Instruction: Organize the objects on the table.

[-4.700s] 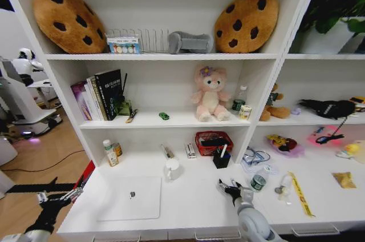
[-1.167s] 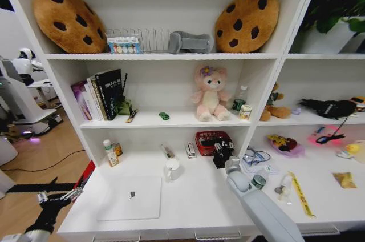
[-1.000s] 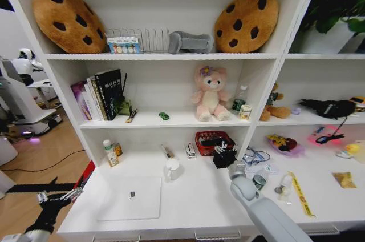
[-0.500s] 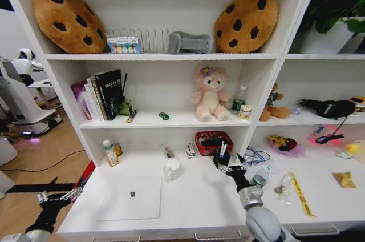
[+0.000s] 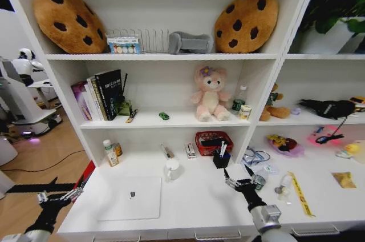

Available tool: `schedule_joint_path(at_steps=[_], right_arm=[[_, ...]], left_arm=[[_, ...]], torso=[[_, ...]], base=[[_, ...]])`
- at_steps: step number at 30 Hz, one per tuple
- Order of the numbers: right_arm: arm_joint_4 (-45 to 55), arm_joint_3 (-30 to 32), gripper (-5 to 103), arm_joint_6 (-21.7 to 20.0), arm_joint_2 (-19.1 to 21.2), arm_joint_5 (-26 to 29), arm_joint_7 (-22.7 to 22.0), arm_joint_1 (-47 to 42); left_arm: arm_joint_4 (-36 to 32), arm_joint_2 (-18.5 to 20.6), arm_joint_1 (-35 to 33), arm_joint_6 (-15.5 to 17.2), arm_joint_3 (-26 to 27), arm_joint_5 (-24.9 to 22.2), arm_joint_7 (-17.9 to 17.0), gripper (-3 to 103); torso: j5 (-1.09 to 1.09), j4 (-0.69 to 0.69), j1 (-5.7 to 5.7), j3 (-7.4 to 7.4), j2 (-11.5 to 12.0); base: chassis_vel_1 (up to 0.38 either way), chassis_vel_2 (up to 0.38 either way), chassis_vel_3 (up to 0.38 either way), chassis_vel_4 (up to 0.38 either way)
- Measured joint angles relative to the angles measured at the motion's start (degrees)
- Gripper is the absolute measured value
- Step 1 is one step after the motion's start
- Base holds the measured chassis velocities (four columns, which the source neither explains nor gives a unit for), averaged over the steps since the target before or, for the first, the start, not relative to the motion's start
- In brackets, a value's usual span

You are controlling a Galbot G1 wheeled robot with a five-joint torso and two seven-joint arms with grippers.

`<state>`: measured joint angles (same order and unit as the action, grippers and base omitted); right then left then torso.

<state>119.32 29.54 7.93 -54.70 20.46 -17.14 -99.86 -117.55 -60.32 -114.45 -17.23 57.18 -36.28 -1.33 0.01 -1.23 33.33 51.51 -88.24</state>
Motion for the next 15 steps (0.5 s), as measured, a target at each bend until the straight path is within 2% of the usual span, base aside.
schedule_joint_path(at_steps=[6, 15], right_arm=[[1.25, 1.96, 100, 0.84, -0.6, -1.06, -0.12, -2.91], [3.25, 2.39, 100, 3.2, -3.61, -5.69, 0.12, -5.46]], left_arm=[[0.0, 0.0, 0.0, 0.0, 0.0, 0.0, 0.0, 100], [0.0, 0.0, 0.0, 0.0, 0.0, 0.0, 0.0, 100]], torso=[[-0.01, -0.02, 0.01, 0.0, 0.0], [-0.01, 0.0, 0.01, 0.0, 0.01]], base=[[0.0, 0.0, 0.0, 0.0], [0.0, 0.0, 0.0, 0.0]])
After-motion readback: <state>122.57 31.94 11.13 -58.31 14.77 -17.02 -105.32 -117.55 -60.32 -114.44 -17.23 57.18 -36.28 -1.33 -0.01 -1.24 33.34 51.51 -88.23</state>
